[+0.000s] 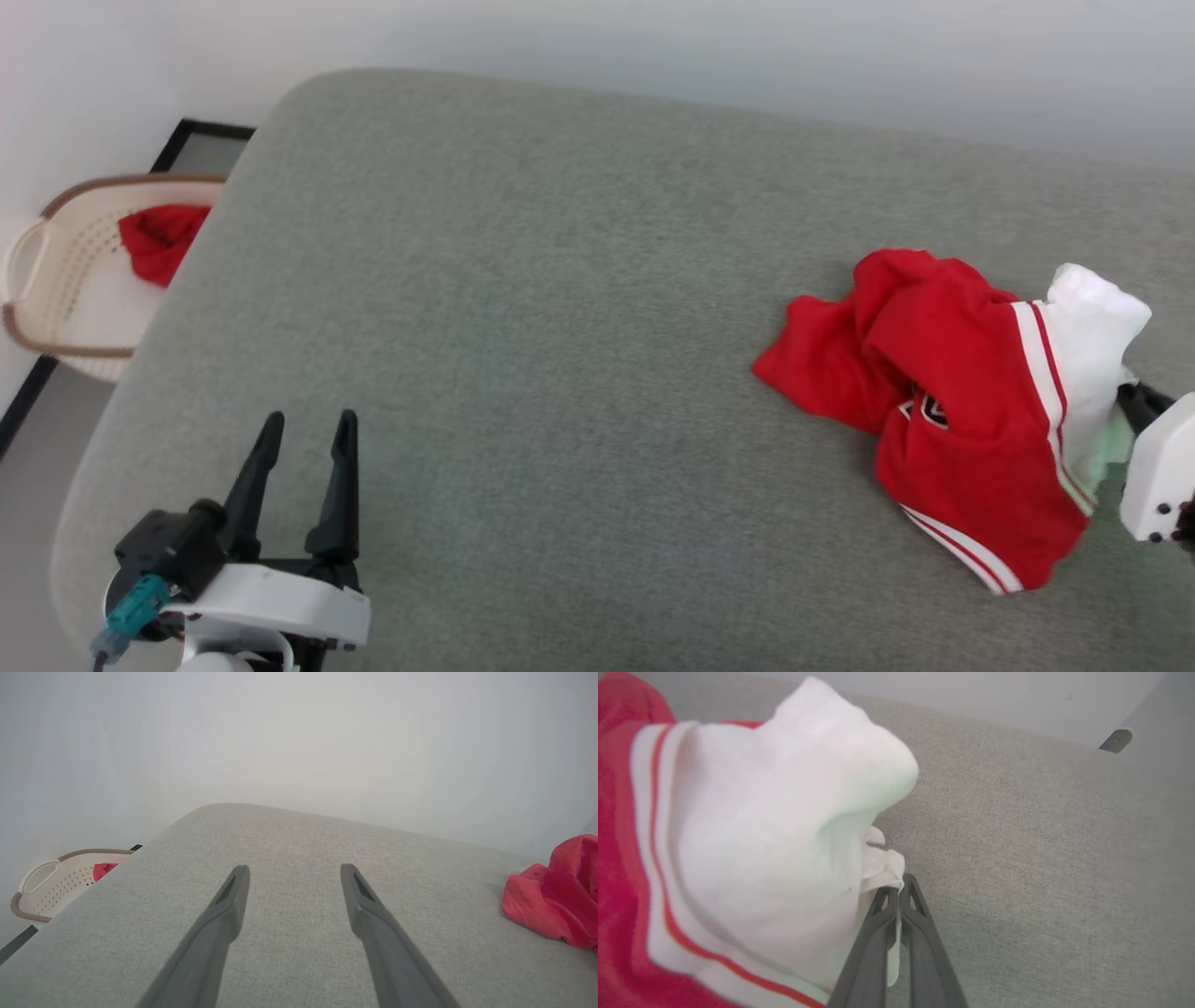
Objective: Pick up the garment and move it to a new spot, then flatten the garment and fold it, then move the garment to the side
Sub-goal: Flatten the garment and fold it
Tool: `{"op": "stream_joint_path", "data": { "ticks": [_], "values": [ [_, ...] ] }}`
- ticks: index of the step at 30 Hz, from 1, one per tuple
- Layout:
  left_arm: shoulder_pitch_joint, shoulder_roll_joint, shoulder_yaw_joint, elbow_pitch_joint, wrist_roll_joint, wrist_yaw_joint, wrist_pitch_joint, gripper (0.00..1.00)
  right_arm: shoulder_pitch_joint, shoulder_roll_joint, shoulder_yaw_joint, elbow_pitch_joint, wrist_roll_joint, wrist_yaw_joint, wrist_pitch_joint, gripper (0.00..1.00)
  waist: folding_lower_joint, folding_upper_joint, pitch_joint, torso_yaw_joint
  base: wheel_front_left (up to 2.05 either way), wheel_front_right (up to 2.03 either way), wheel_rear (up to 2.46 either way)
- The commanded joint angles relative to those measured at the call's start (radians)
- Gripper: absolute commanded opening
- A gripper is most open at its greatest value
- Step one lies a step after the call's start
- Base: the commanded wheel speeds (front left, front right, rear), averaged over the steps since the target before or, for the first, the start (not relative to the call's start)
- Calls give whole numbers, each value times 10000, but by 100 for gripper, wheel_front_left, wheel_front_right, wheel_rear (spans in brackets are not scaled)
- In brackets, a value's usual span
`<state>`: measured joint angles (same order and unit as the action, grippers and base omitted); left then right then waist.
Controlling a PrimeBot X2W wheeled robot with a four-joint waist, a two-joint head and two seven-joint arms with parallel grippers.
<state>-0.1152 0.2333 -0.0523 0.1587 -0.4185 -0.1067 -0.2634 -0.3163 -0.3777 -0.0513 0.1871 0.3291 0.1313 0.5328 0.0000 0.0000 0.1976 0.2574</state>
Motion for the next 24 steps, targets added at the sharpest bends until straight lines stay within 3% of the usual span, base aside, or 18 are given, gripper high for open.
{"op": "stream_joint_path", "data": {
  "ticks": [1,15,24],
  "values": [
    [167,46,79,-10,52,-62,-11,100,-17,-113,-183,-260,-21,-10,72,0,0,0,-392,-468,0,0,0],
    [353,122,112,57,24,-78,-10,100,601,-559,-1749,-1483,-296,-10,701,0,0,0,-905,-1183,0,0,0],
    [357,159,1,163,-6,-89,-10,100,1251,-166,-2378,-1112,-475,-10,674,0,0,0,-955,-1170,0,0,0]
  ]
}}
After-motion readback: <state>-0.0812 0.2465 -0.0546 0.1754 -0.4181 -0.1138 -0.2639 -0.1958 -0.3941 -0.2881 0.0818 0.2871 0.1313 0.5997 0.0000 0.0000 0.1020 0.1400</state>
